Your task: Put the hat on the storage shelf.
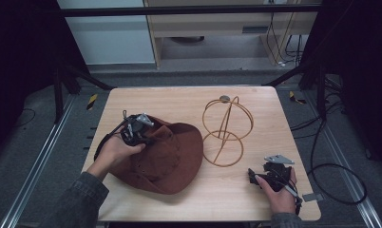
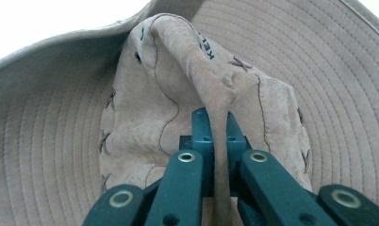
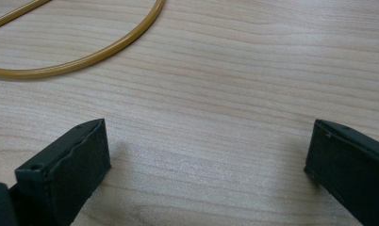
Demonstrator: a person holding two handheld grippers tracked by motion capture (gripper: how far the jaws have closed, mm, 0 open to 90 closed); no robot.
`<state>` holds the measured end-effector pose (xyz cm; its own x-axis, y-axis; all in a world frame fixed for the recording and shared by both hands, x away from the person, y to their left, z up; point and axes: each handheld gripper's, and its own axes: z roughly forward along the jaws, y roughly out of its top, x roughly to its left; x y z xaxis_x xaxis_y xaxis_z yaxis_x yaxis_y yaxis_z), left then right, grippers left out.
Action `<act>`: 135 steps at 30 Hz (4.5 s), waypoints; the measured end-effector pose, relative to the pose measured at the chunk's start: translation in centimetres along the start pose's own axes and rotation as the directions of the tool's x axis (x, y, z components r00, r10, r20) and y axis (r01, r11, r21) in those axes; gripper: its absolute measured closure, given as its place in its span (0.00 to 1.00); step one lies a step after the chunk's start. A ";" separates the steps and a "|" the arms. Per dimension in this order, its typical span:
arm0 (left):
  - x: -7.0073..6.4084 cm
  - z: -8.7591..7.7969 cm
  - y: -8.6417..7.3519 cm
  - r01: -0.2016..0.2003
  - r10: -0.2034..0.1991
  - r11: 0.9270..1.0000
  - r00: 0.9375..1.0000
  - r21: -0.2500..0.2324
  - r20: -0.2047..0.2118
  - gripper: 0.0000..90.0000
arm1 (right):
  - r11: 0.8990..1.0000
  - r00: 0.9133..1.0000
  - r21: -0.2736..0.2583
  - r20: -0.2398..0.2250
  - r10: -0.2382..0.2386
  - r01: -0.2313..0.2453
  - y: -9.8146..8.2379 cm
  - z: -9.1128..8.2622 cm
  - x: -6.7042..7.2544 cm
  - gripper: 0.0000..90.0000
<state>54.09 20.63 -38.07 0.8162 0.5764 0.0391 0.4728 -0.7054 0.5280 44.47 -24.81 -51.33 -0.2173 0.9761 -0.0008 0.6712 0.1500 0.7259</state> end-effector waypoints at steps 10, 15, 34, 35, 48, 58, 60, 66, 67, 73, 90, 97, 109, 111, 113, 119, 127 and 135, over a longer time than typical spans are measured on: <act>0.2 -3.5 -1.6 -0.002 0.000 0.997 1.000 -0.083 -0.019 0.98 | 1.000 1.000 0.000 0.005 0.005 -0.005 0.0 0.0 0.1 0.00; 0.3 -6.2 -2.5 0.003 -0.008 0.992 0.999 -0.127 -0.042 0.98 | 1.000 1.000 0.001 0.009 0.007 -0.007 0.0 0.0 0.1 0.00; -0.9 -11.2 -3.2 -0.045 0.029 0.978 0.996 -0.206 -0.079 0.98 | 1.000 1.000 0.000 0.010 0.007 -0.007 0.0 0.0 0.1 0.00; -0.9 -11.4 -3.2 -0.044 0.028 0.977 0.997 -0.209 -0.079 0.98 | 1.000 1.000 0.001 0.010 0.008 -0.008 0.0 0.0 0.1 0.00; -1.2 -13.2 -3.0 -0.065 0.045 0.970 0.995 -0.234 -0.092 0.98 | 1.000 1.000 0.001 0.010 0.008 -0.008 0.0 0.0 0.1 0.00; -1.7 -15.2 -2.1 -0.108 0.082 0.965 0.990 -0.239 -0.115 0.98 | 1.000 1.000 0.001 0.010 0.008 -0.008 0.0 0.0 0.1 0.00; -1.8 -15.4 -2.1 -0.109 0.083 0.965 0.990 -0.237 -0.117 0.98 | 1.000 1.000 0.001 0.010 0.008 -0.008 0.0 0.0 0.1 0.00; -1.8 -17.0 -1.4 -0.124 0.094 0.961 0.987 -0.246 -0.130 0.98 | 1.000 1.000 0.001 0.010 0.007 -0.007 0.0 0.0 0.1 0.00; -1.8 -17.1 -1.2 -0.127 0.096 0.960 0.987 -0.250 -0.129 0.98 | 1.000 1.000 0.001 0.010 0.009 -0.009 0.0 0.0 0.1 0.00; -2.2 -18.2 -0.3 -0.147 0.113 0.953 0.983 -0.264 -0.142 0.98 | 1.000 1.000 0.001 0.011 0.007 -0.007 0.0 0.0 0.1 0.00; -3.3 -19.4 5.3 -0.209 0.173 0.936 0.974 -0.284 -0.146 0.98 | 1.000 1.000 0.004 0.010 0.012 -0.012 0.0 0.0 0.1 0.00; -4.3 -19.0 8.9 -0.250 0.217 0.929 0.965 -0.274 -0.147 0.98 | 1.000 1.000 0.001 0.009 0.007 -0.007 0.0 0.1 0.1 0.00; -5.0 -16.7 12.6 -0.270 0.243 0.931 0.961 -0.247 -0.135 0.98 | 1.000 1.000 0.002 0.006 0.005 -0.005 0.1 0.1 0.1 0.00; -5.1 -16.5 12.8 -0.271 0.244 0.931 0.960 -0.246 -0.134 0.98 | 1.000 1.000 0.004 0.008 0.002 -0.002 0.1 0.1 0.1 0.00; -5.3 -16.1 13.3 -0.275 0.250 0.932 0.959 -0.236 -0.134 0.98 | 1.000 1.000 0.003 0.006 0.001 -0.001 0.1 0.1 0.1 0.00; -5.8 -15.8 14.4 -0.288 0.261 0.931 0.955 -0.225 -0.140 0.98 | 1.000 1.000 0.002 0.006 0.004 -0.004 0.1 0.1 0.2 0.00; -6.4 -14.7 15.5 -0.298 0.275 0.928 0.953 -0.222 -0.129 0.98 | 1.000 1.000 0.001 0.005 0.001 -0.001 0.1 0.1 0.1 0.00; -7.5 -14.1 16.7 -0.325 0.304 0.920 0.945 -0.218 -0.122 0.98 | 1.000 1.000 0.002 0.005 0.002 -0.002 0.1 0.1 0.2 0.00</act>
<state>51.18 10.33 -17.53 0.8744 0.3802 0.3015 0.0976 -0.7464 0.6583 44.62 -24.61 -51.34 -0.2127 0.9771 -0.0025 0.6727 0.1483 0.7249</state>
